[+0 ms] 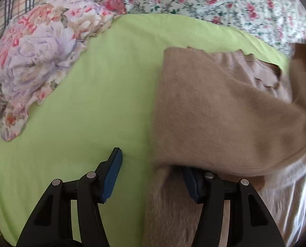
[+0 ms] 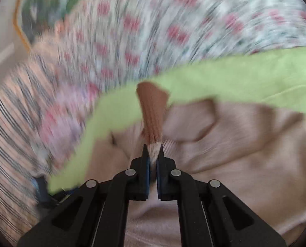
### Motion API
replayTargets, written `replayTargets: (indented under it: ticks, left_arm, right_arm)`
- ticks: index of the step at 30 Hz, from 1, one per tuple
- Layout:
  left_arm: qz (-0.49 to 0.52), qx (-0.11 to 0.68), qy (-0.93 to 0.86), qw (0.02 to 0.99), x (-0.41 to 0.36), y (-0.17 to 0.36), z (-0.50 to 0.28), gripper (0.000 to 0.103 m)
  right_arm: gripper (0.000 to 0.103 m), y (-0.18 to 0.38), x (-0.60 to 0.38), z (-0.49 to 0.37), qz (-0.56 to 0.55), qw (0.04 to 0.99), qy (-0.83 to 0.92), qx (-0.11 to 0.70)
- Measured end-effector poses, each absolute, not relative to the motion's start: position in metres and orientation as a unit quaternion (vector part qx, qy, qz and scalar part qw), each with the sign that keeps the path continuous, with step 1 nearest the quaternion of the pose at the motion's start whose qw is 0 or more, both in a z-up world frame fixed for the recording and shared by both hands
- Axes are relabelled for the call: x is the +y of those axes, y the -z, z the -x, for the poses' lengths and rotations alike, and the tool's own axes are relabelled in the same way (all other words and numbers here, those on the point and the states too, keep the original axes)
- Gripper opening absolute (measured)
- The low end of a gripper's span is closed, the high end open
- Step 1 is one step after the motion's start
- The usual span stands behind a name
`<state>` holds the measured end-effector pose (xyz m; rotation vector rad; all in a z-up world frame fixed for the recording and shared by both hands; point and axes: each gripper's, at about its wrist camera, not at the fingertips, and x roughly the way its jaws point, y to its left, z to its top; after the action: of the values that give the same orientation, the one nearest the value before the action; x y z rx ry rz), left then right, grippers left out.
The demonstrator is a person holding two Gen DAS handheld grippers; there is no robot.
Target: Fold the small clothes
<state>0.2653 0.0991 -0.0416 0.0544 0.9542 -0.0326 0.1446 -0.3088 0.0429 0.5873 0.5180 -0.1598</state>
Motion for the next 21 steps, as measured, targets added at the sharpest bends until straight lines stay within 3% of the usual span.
replayTargets:
  ticks: [2,11,15,16,17,18,21]
  left_arm:
    - [-0.014,0.460,0.005,0.888,0.095,0.042,-0.266,0.057]
    - [-0.031,0.453,-0.003,0.891,0.079,0.043,-0.236,0.057]
    - [-0.038,0.453,0.000,0.891,0.080,0.042,-0.237,0.058]
    - [-0.042,0.452,-0.002,0.891,0.080,0.042,-0.236,0.058]
    - [-0.044,0.451,-0.005,0.891,0.080,0.042,-0.236,0.058]
    - [-0.042,0.451,-0.009,0.892,0.081,0.041,-0.235,0.058]
    - [-0.026,0.452,-0.011,0.892,0.086,0.043,-0.232,0.059]
  right_arm:
    - [0.006,-0.040,-0.328,-0.113,-0.301,0.917,0.112,0.236]
    - [0.008,0.032,-0.363,-0.061,-0.366,0.856,0.153,0.331]
    - [0.033,0.034,-0.378,-0.054,-0.404,0.843,0.169,0.313]
    - [0.031,0.034,-0.381,-0.054,-0.406,0.842,0.171,0.312]
    - [0.024,0.032,-0.382,-0.056,-0.401,0.841,0.175,0.318]
    - [0.007,0.025,-0.383,-0.054,-0.389,0.846,0.186,0.315]
    - [0.007,0.014,-0.383,-0.046,-0.368,0.849,0.216,0.311]
